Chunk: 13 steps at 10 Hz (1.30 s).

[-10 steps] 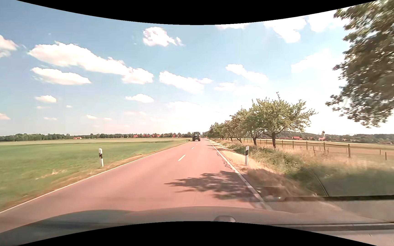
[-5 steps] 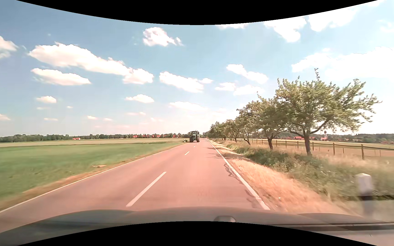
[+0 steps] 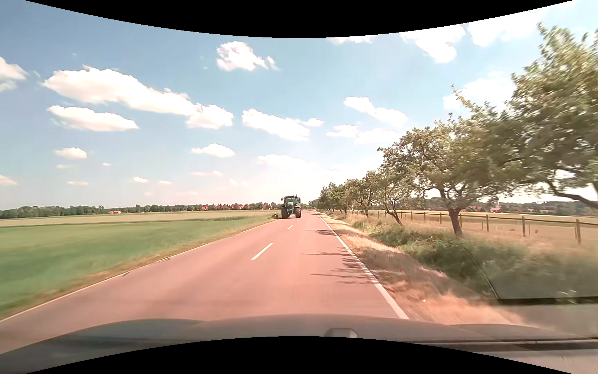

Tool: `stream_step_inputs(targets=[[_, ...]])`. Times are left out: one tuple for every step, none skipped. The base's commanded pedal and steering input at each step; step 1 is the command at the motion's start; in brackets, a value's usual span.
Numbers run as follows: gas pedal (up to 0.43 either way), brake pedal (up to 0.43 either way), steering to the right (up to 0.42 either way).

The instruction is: Follow the waypoints while adhering to traffic rules and regulations

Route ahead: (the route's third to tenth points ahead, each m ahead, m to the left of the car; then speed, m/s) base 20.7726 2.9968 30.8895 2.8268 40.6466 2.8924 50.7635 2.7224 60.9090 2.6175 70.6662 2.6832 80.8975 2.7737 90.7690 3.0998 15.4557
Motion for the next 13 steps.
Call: stream_step_inputs(targets=[[0.157, 0.0, -0.004], [0.157, 0.0, -0.004], [0.157, 0.0, -0.004], [0.157, 0.0, -0.004], [0.157, 0.0, -0.004], [0.157, 0.0, -0.004], [0.157, 0.0, -0.003], [0.157, 0.0, -0.003], [0.157, 0.0, -0.003], [0.169, 0.0, -0.002], [0.169, 0.0, -0.002], [0.169, 0.0, -0.002], [0.169, 0.0, -0.002]])
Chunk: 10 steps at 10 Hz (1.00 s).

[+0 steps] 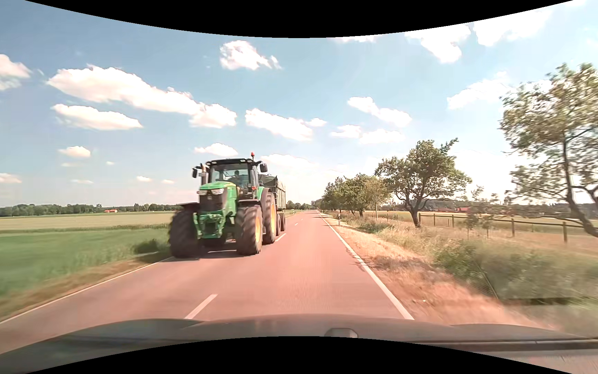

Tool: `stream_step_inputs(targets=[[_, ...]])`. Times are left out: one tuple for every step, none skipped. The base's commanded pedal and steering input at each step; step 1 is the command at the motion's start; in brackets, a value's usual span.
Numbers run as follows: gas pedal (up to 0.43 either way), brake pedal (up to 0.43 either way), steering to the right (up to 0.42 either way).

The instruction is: Follow the waypoints while adhering to traffic rules and regulations

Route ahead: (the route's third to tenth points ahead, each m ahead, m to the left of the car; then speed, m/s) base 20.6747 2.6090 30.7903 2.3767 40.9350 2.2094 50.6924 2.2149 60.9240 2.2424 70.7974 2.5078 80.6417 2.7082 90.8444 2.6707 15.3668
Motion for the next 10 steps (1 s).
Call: stream_step_inputs(targets=[[0.169, 0.0, -0.002], [0.169, 0.0, -0.002], [0.169, 0.0, -0.002], [0.169, 0.0, -0.001], [0.169, 0.0, -0.001], [0.169, 0.0, 0.0], [0.189, 0.0, 0.001], [0.197, 0.0, 0.001], [0.197, 0.0, 0.001], [0.197, 0.0, 0.0]])
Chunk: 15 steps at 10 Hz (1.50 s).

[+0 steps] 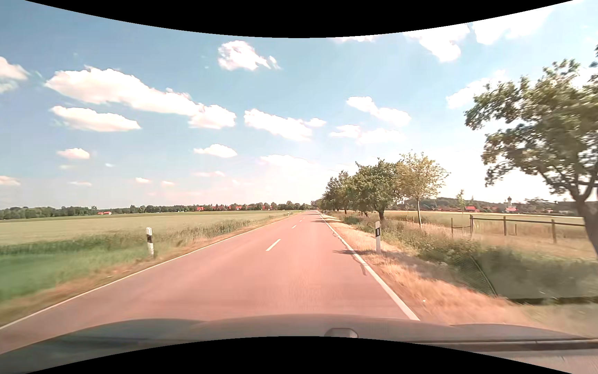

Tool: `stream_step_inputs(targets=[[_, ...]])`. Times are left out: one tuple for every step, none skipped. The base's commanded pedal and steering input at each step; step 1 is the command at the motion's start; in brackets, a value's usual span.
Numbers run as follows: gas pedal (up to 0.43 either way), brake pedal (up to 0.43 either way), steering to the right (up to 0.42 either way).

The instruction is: Follow the waypoints while adhering to traffic rules and regulations

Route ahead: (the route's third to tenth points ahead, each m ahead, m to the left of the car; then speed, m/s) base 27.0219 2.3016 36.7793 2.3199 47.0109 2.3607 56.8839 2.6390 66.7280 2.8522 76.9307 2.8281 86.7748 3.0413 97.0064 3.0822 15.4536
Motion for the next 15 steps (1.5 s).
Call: stream_step_inputs(targets=[[0.197, 0.0, 0.0], [0.197, 0.0, -0.001], [0.197, 0.0, -0.001], [0.197, 0.0, -0.001], [0.197, 0.0, -0.001], [0.197, 0.0, -0.001], [0.197, 0.0, -0.001], [0.197, 0.0, -0.001], [0.189, 0.0, -0.001], [0.189, 0.0, -0.001], [0.189, 0.0, -0.001], [0.177, 0.0, -0.002], [0.169, 0.0, -0.003], [0.15, 0.0, -0.003], [0.13, 0.0, -0.003]])
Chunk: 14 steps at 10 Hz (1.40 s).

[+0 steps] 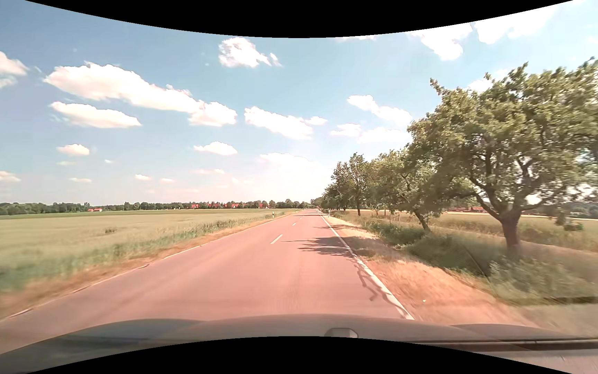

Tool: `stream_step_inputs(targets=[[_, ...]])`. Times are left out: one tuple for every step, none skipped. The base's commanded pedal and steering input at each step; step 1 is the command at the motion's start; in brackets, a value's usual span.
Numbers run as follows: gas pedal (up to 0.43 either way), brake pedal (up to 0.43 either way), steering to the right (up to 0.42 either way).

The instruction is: Follow the waypoints while adhering to traffic rules and regulations

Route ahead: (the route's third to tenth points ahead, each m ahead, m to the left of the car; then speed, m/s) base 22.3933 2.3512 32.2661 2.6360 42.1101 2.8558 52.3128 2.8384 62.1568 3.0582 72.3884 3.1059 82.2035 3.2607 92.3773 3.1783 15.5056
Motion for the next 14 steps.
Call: stream_step_inputs(targets=[[0.13, 0.0, -0.003], [0.13, 0.0, -0.003], [0.13, 0.0, -0.003], [0.118, 0.0, -0.003], [0.118, 0.0, -0.003], [0.11, 0.0, -0.002], [0.11, 0.0, -0.001], [0.11, 0.0, -0.001], [0.11, 0.0, -0.001], [0.11, 0.0, -0.001], [0.11, 0.0, -0.001], [0.11, 0.0, -0.002], [0.11, 0.0, -0.002], [0.11, 0.0, -0.002]])
